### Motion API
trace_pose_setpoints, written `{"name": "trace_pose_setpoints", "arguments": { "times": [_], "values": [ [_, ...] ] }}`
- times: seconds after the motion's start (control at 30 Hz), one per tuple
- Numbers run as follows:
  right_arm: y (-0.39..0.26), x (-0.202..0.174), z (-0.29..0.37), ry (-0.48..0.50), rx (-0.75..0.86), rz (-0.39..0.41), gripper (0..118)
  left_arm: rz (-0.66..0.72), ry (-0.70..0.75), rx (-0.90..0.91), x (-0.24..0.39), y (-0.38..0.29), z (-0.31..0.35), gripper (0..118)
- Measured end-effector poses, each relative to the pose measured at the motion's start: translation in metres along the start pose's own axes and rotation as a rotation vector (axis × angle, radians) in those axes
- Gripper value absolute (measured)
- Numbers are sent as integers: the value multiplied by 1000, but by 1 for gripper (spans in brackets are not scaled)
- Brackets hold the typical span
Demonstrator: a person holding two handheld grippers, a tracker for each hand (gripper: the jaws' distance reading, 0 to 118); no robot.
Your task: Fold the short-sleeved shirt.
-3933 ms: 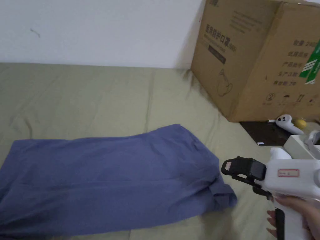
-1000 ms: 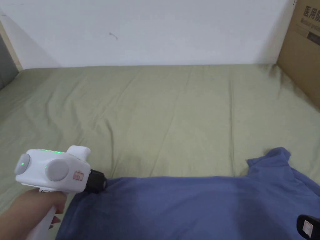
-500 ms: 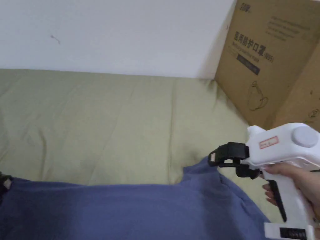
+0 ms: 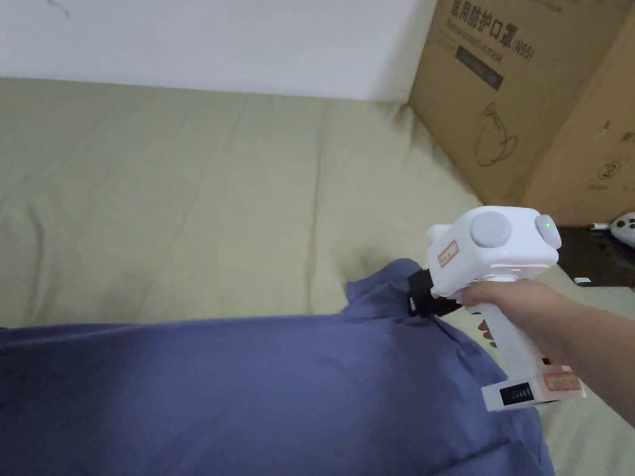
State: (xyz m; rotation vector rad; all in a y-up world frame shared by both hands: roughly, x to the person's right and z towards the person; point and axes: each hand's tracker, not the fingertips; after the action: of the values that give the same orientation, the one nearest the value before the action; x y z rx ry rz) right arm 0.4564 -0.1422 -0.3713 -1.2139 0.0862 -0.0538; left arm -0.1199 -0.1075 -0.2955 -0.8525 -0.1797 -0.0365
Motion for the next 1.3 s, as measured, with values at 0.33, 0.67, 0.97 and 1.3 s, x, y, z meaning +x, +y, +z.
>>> {"name": "trace_pose_setpoints", "arguments": {
  "times": [0.33, 0.67, 0.97, 1.3],
  "values": [
    [-53, 21, 109, 94, 349, -182, 4, 85, 13, 69, -11, -1, 40, 6],
    [-61, 8, 162, 13, 568, -183, 4, 77, 7, 225, 8, 39, 69, 6],
    [-217, 21, 138, 67, 384, -224, 4, 44, -101, 39, 12, -67, 82, 6],
    [-312, 23, 113, 46, 249, -263, 10, 96, -148, -61, 14, -155, 98, 8]
  ]
}}
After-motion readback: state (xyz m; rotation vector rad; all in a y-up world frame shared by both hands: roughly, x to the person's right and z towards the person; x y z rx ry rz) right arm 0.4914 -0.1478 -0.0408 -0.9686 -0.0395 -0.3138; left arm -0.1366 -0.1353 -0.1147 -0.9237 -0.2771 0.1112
